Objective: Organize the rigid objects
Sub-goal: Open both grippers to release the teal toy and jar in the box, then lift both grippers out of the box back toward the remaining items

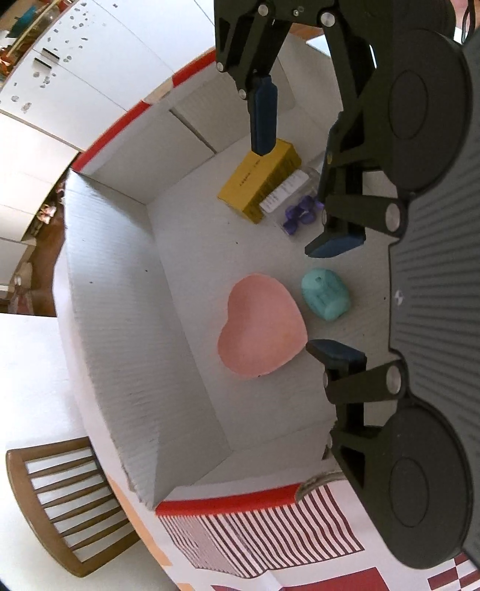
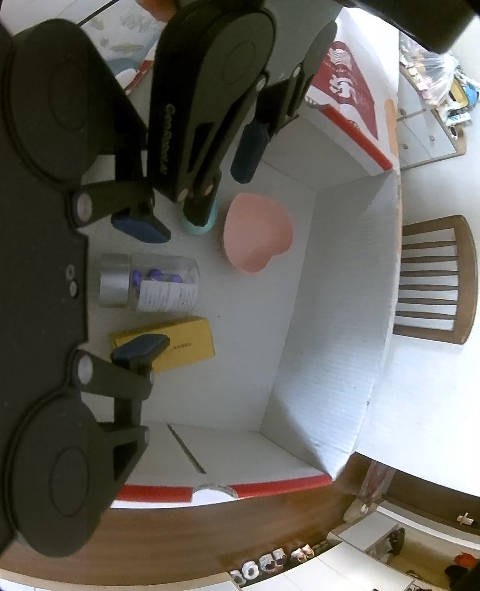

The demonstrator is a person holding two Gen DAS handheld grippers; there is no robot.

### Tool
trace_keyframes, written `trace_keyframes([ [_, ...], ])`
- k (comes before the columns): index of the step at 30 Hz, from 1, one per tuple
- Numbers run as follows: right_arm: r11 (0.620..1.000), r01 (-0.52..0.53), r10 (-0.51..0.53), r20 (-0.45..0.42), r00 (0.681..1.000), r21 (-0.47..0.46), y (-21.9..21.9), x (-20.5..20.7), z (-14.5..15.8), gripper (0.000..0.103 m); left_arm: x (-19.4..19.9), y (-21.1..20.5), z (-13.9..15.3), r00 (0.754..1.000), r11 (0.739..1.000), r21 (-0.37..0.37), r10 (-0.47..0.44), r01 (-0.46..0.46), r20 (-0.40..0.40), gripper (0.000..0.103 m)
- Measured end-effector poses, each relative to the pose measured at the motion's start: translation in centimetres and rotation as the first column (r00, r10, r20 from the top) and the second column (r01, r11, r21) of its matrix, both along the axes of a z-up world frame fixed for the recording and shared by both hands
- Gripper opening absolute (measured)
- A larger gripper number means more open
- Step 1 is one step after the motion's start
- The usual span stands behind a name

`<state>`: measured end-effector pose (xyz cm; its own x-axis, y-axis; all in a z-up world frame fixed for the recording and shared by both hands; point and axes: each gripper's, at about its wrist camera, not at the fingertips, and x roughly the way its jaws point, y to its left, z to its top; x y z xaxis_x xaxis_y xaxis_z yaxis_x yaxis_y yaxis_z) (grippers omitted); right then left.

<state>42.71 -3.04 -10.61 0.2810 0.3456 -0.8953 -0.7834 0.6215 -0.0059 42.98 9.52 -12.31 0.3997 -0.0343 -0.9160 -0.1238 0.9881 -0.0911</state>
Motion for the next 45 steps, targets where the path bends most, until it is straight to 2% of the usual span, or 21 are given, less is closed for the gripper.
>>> trace_keyframes([
  [11,0.997,0.007,-0.009,0.034,0.999,0.074,-2.2,-1.4,2.9,0.059,-2.7,-1.2,3.3,0.995,0.999,0.017,0.025,-0.027,0.096,0.048],
  [26,0.981,0.01,-0.025,0.076,0.997,0.191,-5.8,-4.0,7.0,0.074,-7.2,-2.7,6.8,0.975,0.997,0.031,0.057,-0.065,0.214,0.048],
  [31,0.97,0.013,-0.032,0.072,0.997,0.243,-7.1,-4.9,7.9,0.078,-9.2,-3.3,7.9,0.961,0.995,0.052,0.069,-0.086,0.268,0.048],
  [34,0.962,0.014,-0.033,0.066,0.997,0.272,-8.2,-5.4,8.4,0.081,-10.7,-3.7,8.6,0.949,0.994,0.056,0.075,-0.097,0.305,0.065],
  [39,0.954,0.009,-0.031,0.068,0.997,0.301,-9.7,-6.6,8.8,0.087,-12.9,-4.4,9.4,0.932,0.992,0.071,0.078,-0.109,0.354,0.066],
  [43,0.944,-0.002,-0.026,0.081,0.996,0.33,-10.7,-7.7,9.2,0.091,-14.3,-4.7,9.8,0.918,0.99,0.068,0.087,-0.122,0.387,0.074],
  [45,0.936,-0.008,-0.021,0.08,0.997,0.353,-11.4,-8.2,9.5,0.092,-15.1,-4.8,10.0,0.909,0.989,0.065,0.095,-0.132,0.405,0.074],
])
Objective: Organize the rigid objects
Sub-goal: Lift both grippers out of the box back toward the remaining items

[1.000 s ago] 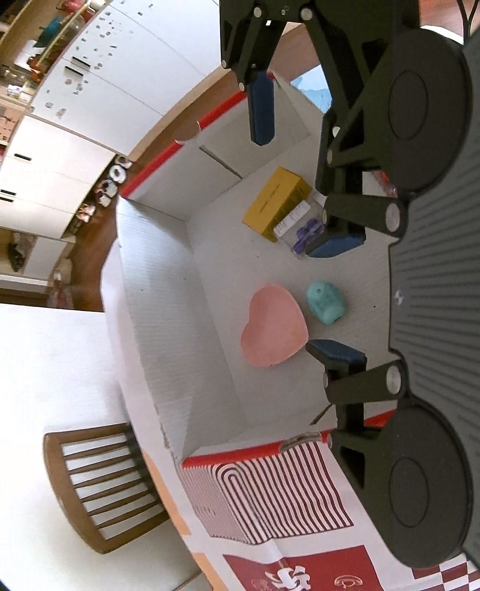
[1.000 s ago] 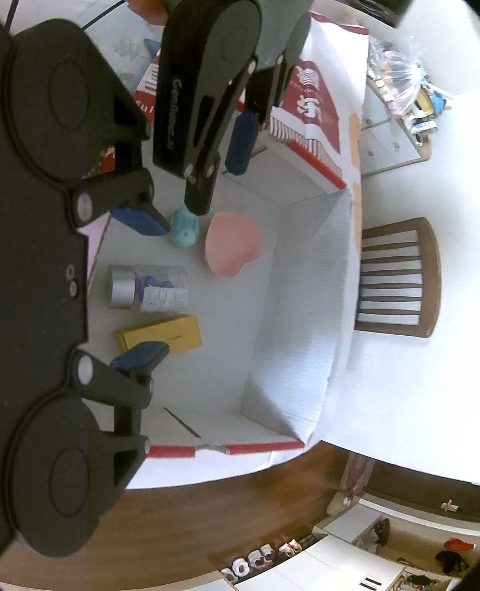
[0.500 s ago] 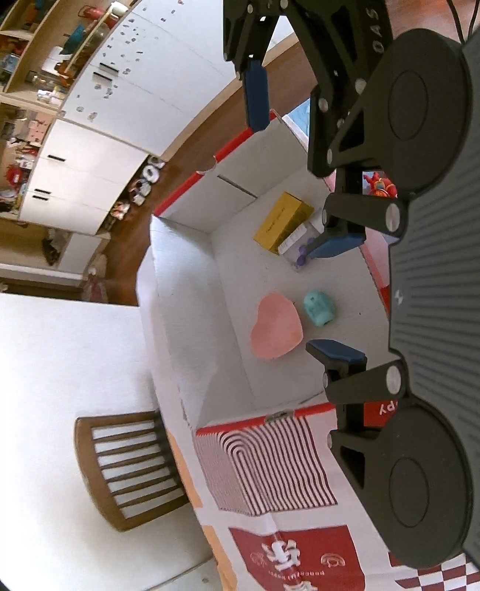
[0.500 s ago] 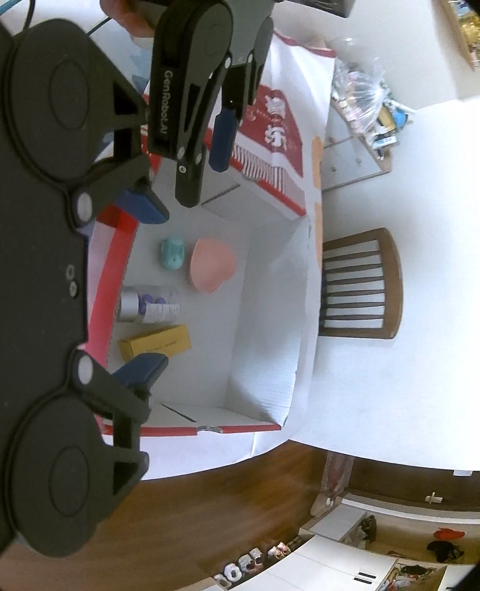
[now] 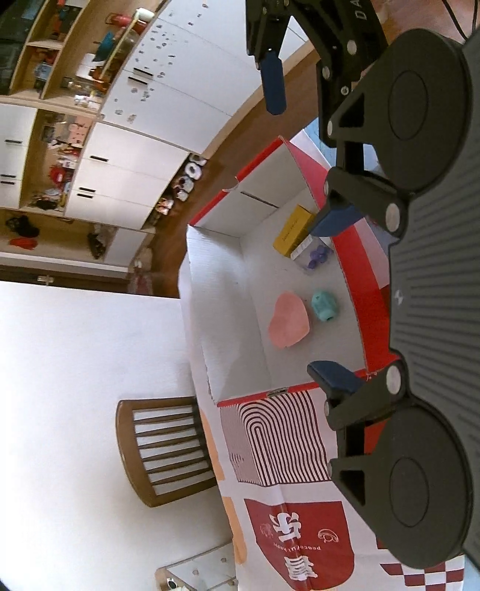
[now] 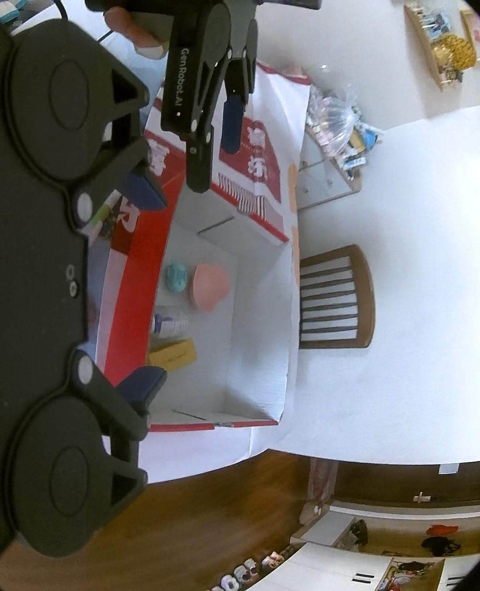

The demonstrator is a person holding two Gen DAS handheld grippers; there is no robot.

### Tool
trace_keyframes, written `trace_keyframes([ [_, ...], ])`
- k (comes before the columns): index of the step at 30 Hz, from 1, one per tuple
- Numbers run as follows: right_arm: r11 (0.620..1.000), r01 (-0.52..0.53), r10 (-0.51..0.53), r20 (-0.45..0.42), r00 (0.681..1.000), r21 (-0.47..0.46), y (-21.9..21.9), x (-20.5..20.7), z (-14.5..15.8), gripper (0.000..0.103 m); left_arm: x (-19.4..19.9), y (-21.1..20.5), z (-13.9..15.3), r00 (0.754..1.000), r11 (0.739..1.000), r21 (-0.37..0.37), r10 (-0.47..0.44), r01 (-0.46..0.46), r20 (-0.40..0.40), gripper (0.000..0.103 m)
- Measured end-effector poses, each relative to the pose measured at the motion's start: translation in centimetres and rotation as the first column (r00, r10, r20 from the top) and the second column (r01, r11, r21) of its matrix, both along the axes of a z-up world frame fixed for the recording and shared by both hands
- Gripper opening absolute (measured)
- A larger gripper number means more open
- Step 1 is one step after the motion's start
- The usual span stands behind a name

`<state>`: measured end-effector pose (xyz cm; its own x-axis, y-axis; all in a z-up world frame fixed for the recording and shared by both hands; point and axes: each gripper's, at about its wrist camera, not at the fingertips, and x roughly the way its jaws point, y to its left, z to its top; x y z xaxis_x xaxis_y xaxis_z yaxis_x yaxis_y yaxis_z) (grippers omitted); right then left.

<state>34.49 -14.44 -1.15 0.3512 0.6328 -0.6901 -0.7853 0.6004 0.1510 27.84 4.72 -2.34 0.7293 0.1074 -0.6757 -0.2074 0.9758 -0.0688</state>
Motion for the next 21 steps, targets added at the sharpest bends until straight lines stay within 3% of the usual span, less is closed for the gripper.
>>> trace_keyframes([
  [6,0.998,-0.028,0.026,0.027,0.999,0.064,-1.4,-2.1,0.5,0.103,-2.4,-0.4,0.4,0.998,0.999,0.012,0.03,-0.03,0.063,0.078],
  [9,0.996,-0.041,0.037,0.055,0.998,0.077,-2.0,-3.3,0.4,0.103,-3.6,-0.6,0.2,0.996,0.999,0.022,0.041,-0.043,0.085,0.079],
  [12,0.997,-0.043,0.038,0.073,0.997,0.07,-2.6,-4.2,0.0,0.103,-4.7,-0.7,-0.3,0.993,0.998,0.021,0.053,-0.055,0.102,0.082],
  [17,0.998,-0.043,0.041,0.048,0.998,0.049,-3.5,-5.5,-1.5,0.103,-6.4,-0.7,-1.5,0.988,0.996,0.014,0.088,-0.09,0.129,0.098],
  [21,0.999,-0.041,0.04,0.038,0.998,0.013,-4.0,-6.7,-3.1,0.103,-7.2,-0.5,-3.1,0.988,0.995,-0.034,0.102,-0.098,0.117,0.1],
])
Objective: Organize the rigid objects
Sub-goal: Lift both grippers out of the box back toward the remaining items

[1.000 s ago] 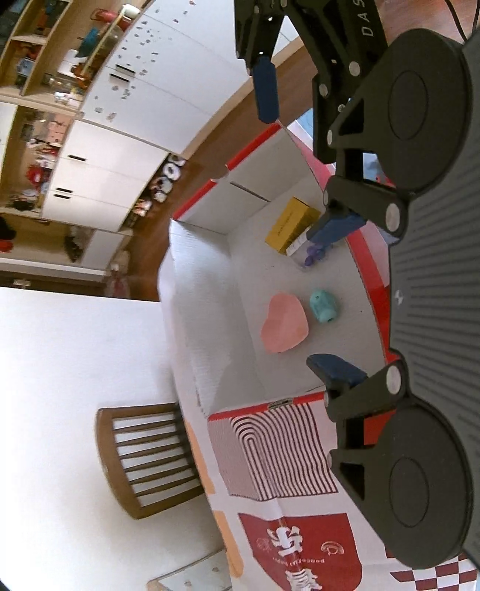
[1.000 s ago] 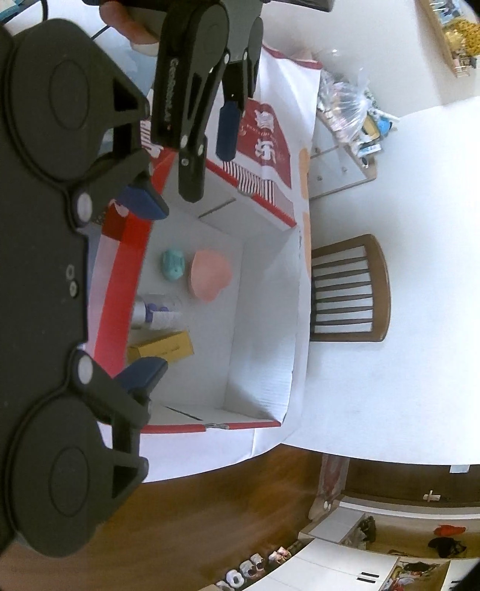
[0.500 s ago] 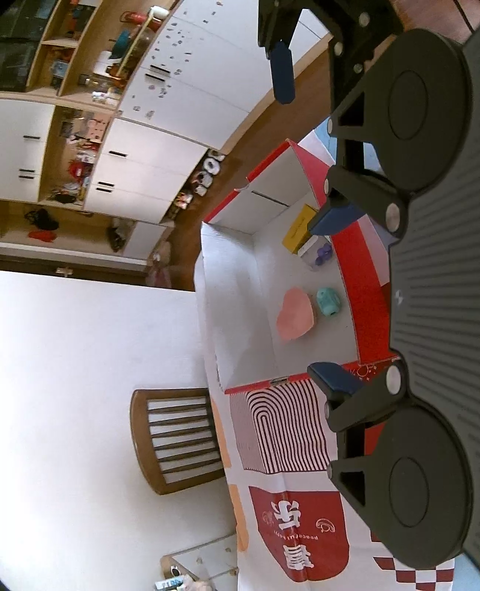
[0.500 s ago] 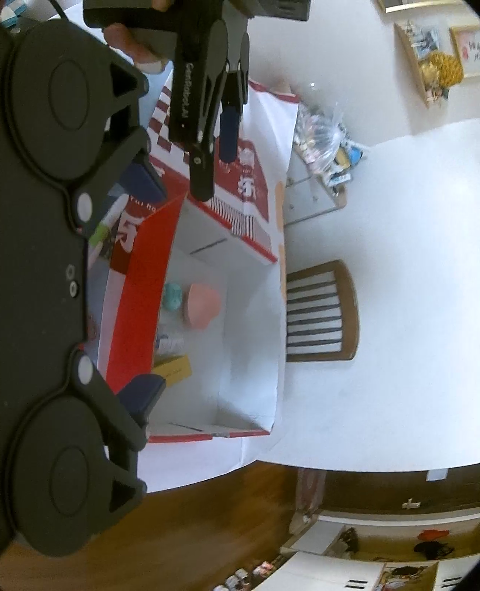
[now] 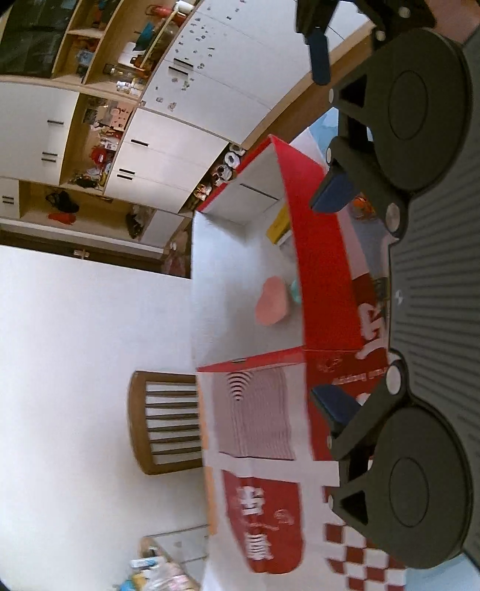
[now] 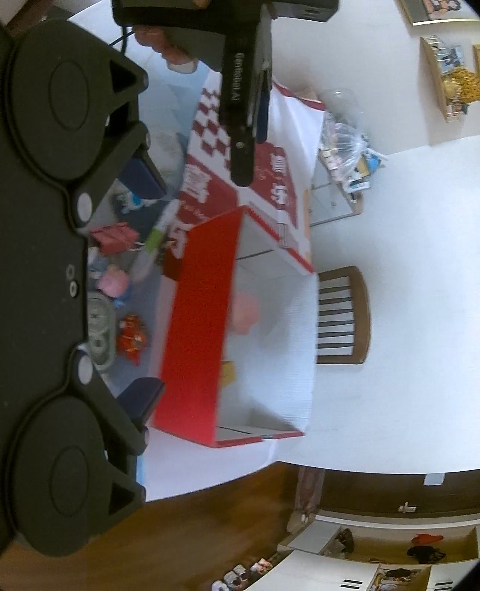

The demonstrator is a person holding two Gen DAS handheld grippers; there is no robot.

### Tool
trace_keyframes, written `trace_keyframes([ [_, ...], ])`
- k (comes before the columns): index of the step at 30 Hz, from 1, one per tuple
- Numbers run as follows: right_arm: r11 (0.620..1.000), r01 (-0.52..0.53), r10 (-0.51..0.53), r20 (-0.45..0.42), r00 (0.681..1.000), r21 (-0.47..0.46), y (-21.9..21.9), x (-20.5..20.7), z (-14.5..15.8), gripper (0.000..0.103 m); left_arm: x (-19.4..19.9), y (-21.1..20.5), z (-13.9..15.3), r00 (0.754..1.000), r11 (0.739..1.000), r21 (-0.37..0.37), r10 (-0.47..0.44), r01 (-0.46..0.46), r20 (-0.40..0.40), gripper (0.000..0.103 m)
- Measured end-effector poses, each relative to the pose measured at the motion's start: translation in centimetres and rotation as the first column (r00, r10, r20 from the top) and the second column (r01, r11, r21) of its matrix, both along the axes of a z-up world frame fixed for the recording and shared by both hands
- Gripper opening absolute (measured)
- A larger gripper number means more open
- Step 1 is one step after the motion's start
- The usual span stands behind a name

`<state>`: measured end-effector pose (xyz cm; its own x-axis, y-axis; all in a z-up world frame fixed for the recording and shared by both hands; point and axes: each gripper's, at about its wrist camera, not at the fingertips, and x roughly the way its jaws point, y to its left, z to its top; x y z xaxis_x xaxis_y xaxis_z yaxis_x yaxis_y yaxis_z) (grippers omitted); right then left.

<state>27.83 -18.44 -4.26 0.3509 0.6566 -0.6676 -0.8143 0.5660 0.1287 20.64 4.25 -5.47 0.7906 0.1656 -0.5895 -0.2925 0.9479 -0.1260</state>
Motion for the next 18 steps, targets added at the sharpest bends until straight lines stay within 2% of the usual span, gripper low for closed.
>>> trace_keyframes([
  [5,0.999,-0.011,0.01,-0.018,1.0,-0.053,-0.1,-1.6,-1.9,0.103,-0.7,-0.7,-2.5,0.996,0.997,0.058,0.054,-0.051,-0.064,0.101],
  [7,0.997,-0.016,0.014,-0.025,1.0,-0.073,0.1,-2.3,-2.7,0.103,-0.9,-0.6,-3.5,0.995,0.997,0.044,0.062,-0.059,-0.084,0.101],
  [9,0.996,-0.021,0.018,-0.042,0.999,-0.091,0.3,-2.8,-3.3,0.103,-1.2,-0.3,-4.5,0.992,0.998,-0.001,0.07,-0.071,-0.107,0.101],
  [12,0.995,-0.02,0.01,-0.096,0.995,-0.102,0.5,-3.3,-4.1,0.103,-1.5,-0.3,-6.0,0.989,0.997,-0.05,0.05,-0.057,-0.136,0.101],
  [15,0.994,-0.014,-0.002,-0.135,0.991,-0.113,0.8,-3.6,-4.8,0.103,-1.6,-0.8,-7.2,0.986,0.999,-0.031,0.039,-0.045,-0.162,0.101],
  [18,0.988,-0.014,-0.006,-0.13,0.991,-0.153,1.2,-4.0,-5.6,0.103,-1.5,-1.2,-8.2,0.983,1.0,0.002,0.025,-0.024,-0.185,0.101],
])
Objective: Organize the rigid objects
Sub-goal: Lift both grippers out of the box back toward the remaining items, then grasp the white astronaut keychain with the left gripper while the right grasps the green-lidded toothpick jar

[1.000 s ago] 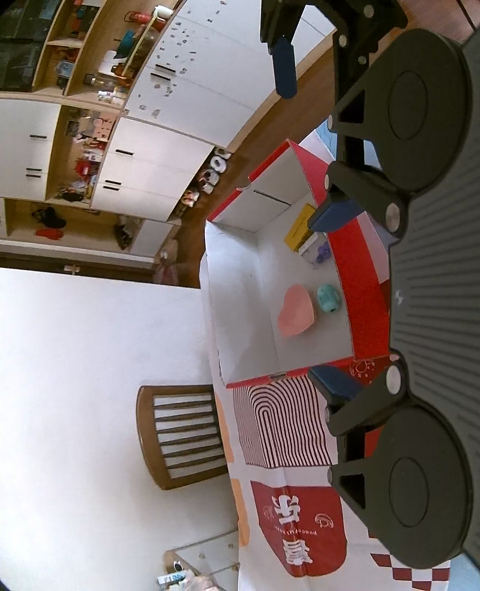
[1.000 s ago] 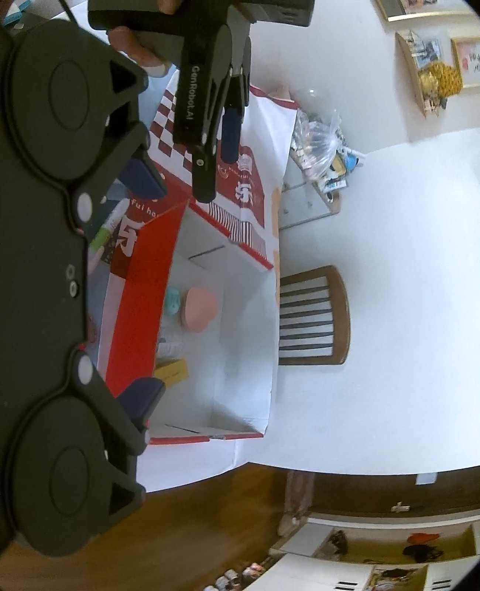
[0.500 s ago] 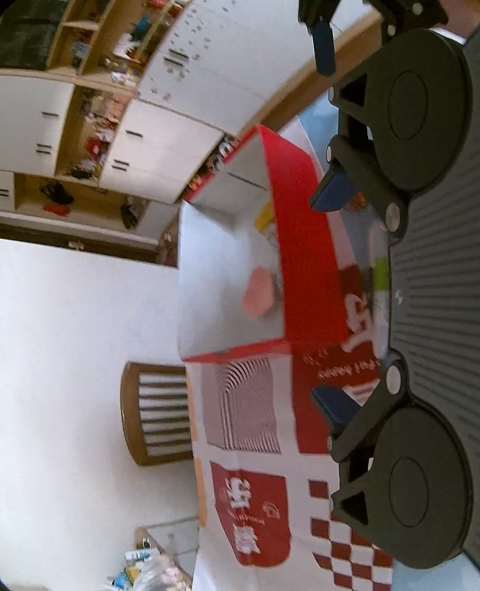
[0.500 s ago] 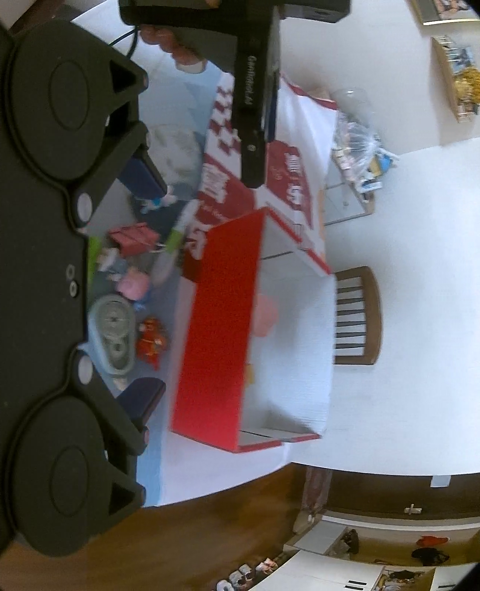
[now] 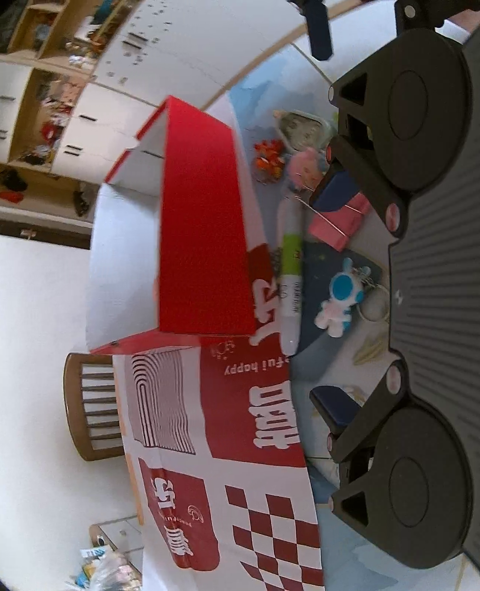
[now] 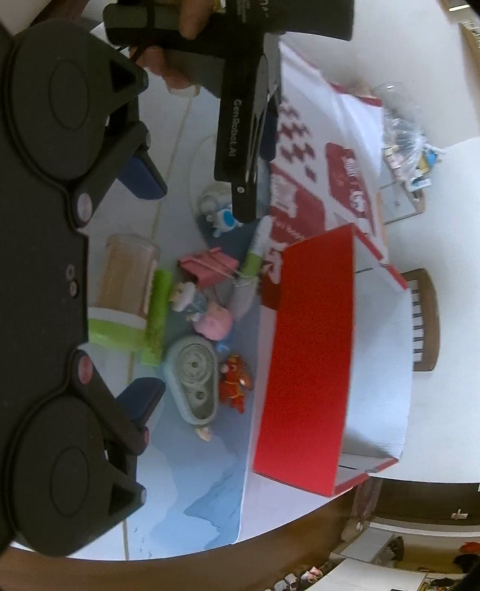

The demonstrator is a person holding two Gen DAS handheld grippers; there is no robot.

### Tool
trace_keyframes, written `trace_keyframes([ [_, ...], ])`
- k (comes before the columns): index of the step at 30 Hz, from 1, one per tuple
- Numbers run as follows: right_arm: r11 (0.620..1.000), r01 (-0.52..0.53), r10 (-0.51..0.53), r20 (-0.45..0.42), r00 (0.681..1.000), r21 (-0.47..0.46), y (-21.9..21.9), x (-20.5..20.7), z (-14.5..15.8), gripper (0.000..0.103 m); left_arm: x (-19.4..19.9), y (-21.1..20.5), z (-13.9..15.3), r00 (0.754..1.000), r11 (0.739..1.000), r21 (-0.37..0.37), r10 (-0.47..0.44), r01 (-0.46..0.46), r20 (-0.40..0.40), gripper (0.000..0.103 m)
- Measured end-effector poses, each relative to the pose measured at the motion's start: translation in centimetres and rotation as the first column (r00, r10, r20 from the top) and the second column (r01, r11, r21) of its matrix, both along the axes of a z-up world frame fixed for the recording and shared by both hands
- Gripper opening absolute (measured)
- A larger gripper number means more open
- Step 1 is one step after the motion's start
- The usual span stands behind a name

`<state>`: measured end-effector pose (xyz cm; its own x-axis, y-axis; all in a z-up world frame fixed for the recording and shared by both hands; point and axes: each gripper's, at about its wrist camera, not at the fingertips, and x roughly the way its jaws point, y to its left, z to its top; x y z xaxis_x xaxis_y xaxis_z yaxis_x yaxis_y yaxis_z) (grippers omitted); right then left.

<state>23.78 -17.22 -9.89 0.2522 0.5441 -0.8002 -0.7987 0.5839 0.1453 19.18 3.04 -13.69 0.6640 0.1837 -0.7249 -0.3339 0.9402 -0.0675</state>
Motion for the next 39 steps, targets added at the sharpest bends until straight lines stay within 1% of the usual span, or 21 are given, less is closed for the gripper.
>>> trace_keyframes([
  [2,0.999,0.001,-0.001,0.008,1.0,-0.034,0.3,-0.3,-0.5,0.103,0.2,-0.1,-0.7,1.0,1.0,0.015,-0.023,0.024,-0.02,0.101],
  [5,0.998,0.008,-0.009,-0.01,1.0,-0.057,0.6,-0.4,-1.1,0.103,0.4,-0.2,-1.6,0.998,0.999,0.02,-0.048,0.048,-0.036,0.101],
  [11,0.995,0.032,-0.034,-0.023,0.999,-0.095,1.1,-0.7,-2.1,0.102,0.7,0.7,-2.9,0.998,0.999,0.023,-0.031,0.032,-0.055,0.101],
  [18,0.99,0.041,-0.043,-0.016,0.999,-0.133,2.0,-1.0,-3.0,0.099,1.1,0.9,-3.9,0.997,0.998,0.023,-0.055,0.056,-0.061,0.1],
  [19,0.989,0.041,-0.044,-0.016,0.999,-0.139,2.1,-1.0,-3.0,0.098,1.1,0.8,-4.0,0.996,0.998,0.027,-0.06,0.062,-0.061,0.099],
  [21,0.989,0.04,-0.043,-0.019,0.999,-0.146,2.1,-1.0,-3.1,0.098,1.3,0.7,-4.2,0.995,0.996,0.037,-0.078,0.081,-0.066,0.091],
  [23,0.988,0.039,-0.043,-0.023,0.999,-0.152,2.2,-1.0,-3.2,0.096,1.5,0.6,-4.3,0.993,0.995,0.042,-0.091,0.095,-0.077,0.079],
  [28,0.986,0.048,-0.053,-0.024,0.998,-0.162,2.2,-1.0,-3.4,0.089,1.7,0.7,-4.4,0.992,0.994,0.045,-0.098,0.101,-0.074,0.075],
  [30,0.984,0.054,-0.059,-0.022,0.998,-0.167,2.1,-0.9,-3.4,0.086,1.7,0.6,-4.4,0.991,0.992,0.051,-0.11,0.113,-0.071,0.07],
  [32,0.984,0.054,-0.059,-0.025,0.998,-0.172,2.1,-0.9,-3.5,0.086,1.7,0.2,-4.4,0.99,0.99,0.062,-0.124,0.129,-0.072,0.064],
  [34,0.983,0.052,-0.058,-0.029,0.998,-0.175,2.2,-0.8,-3.6,0.086,1.7,-0.1,-4.4,0.988,0.987,0.073,-0.136,0.141,-0.073,0.06],
  [39,0.983,0.053,-0.06,-0.033,0.998,-0.174,2.1,-0.8,-3.6,0.085,1.6,0.0,-4.3,0.989,0.989,0.063,-0.128,0.132,-0.073,0.06],
])
